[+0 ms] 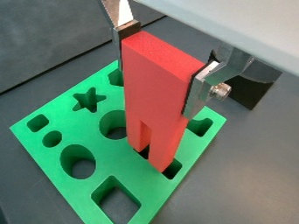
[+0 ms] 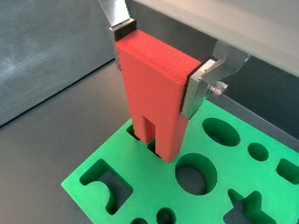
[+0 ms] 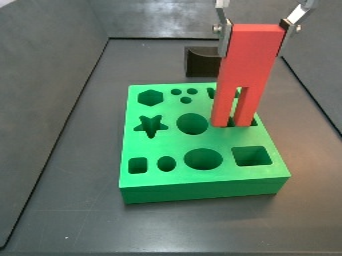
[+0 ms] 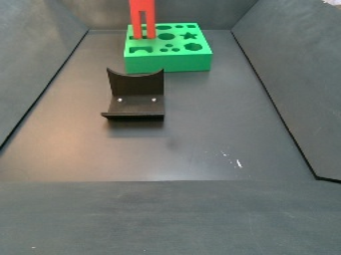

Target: Insert the double-square object.

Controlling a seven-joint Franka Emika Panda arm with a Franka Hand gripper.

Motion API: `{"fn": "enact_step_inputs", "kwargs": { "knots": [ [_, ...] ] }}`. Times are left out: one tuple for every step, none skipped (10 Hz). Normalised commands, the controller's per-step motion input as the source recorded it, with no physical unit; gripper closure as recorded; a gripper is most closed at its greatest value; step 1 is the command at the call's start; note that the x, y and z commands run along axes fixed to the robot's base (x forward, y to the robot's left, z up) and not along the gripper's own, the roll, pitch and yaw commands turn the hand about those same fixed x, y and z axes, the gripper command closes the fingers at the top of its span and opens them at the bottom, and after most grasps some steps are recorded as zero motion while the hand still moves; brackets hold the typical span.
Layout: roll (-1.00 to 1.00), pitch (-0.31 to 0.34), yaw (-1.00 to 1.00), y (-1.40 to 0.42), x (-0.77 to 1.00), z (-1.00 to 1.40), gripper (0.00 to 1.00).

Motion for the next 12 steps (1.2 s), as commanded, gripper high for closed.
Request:
{"fn": "enact_step_inputs", "kwargs": {
  "knots": [
    [0.13,0.157,0.02,0.00,0.77,-0.22,1.00],
    [0.14,0.151,0.00,0.00,0.75,-0.19,1.00],
    [0.07,0.110,0.00,0.00,0.38,-0.04,1.00],
    [0.00,-0.043,0.00,0.00,0.00,0.00,1.00],
    [-0.11,-0.274,0.00,0.00,0.00,0.00,1.00],
    [-0.12,-0.284,0.00,0.00,0.13,0.00,1.00],
    [0.00,0.000,-0.07,0.00,0.09,0.00,1.00],
    [0.00,0.000,0.00,0.00,0.06,0.00,1.00],
    [0.06,0.024,0.00,-0.01,0.40,0.00,1.00],
    [0.05,-0.239,0.05,0.00,0.74,0.07,1.00],
    [0.06,-0.184,0.05,0.00,0.96,0.02,1.00],
    [0.07,-0.011,0.08,0.00,0.97,0.00,1.00]
  ]
}}
